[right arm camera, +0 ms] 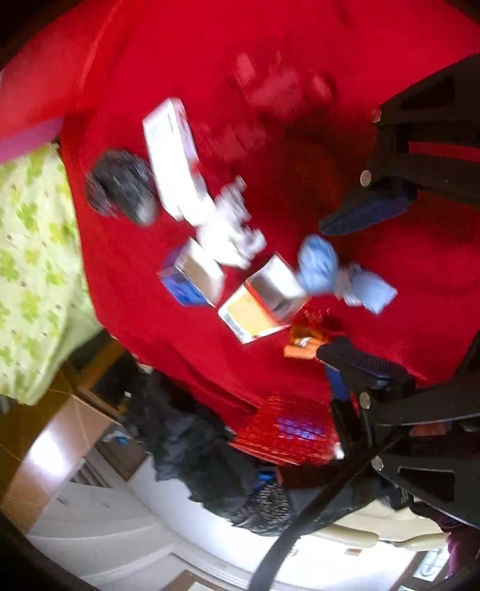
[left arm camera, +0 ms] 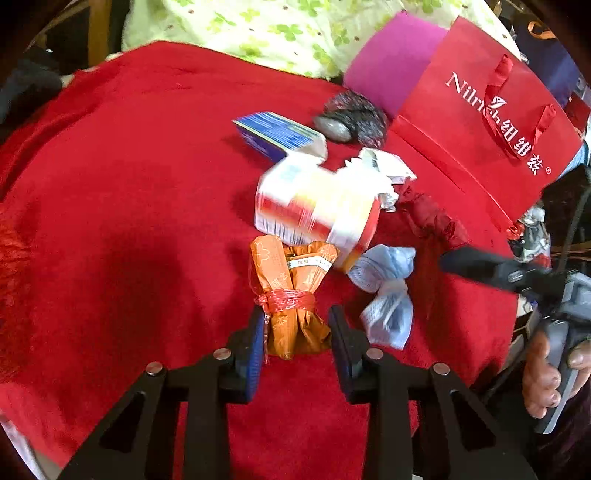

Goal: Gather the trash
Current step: 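Grasp the orange wrapped packet with the left tool while the right tool grasps the light blue tissue, then move both tools over the red mesh basket and open them to drop the items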

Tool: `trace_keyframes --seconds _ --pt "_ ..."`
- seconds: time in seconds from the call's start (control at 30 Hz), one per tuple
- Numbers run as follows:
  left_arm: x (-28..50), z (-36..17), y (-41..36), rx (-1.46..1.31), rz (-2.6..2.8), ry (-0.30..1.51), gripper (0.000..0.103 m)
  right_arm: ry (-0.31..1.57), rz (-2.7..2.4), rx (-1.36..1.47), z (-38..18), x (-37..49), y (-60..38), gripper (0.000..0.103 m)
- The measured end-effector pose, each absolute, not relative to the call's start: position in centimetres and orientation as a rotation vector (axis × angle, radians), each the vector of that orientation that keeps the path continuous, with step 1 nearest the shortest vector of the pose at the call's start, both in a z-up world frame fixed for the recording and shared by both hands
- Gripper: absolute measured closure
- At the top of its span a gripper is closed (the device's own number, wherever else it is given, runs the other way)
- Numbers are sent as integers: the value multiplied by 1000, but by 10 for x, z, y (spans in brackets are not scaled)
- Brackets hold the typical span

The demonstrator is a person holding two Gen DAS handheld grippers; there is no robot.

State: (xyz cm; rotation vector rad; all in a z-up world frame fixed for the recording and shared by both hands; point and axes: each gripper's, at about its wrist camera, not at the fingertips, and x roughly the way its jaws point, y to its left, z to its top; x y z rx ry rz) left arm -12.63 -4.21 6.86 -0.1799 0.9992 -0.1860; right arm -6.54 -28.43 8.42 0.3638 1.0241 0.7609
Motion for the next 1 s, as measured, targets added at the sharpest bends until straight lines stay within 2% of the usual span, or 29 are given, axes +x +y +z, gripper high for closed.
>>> trace_keyframes --seconds 0.17,0.27,0.37,0.6,0.77,1.0 --pt "-141 84 -24 -180 -147 963 68 1095 669 265 65 -64 -247 46" --pt "-148 88 -15 -182 -132 953 68 1125 615 215 54 -62 -232 66" --pt "-163 98 -6 -176 -127 926 68 1133 575 176 48 -63 -223 76" --pt "-187 126 7 -156 -86 849 68 989 515 187 79 -75 -242 77" --pt "-209 150 25 -181 -64 776 68 832 497 306 113 -88 -267 77" --pt "-244 191 73 -193 59 645 67 638 710 368 164 -103 -210 77"
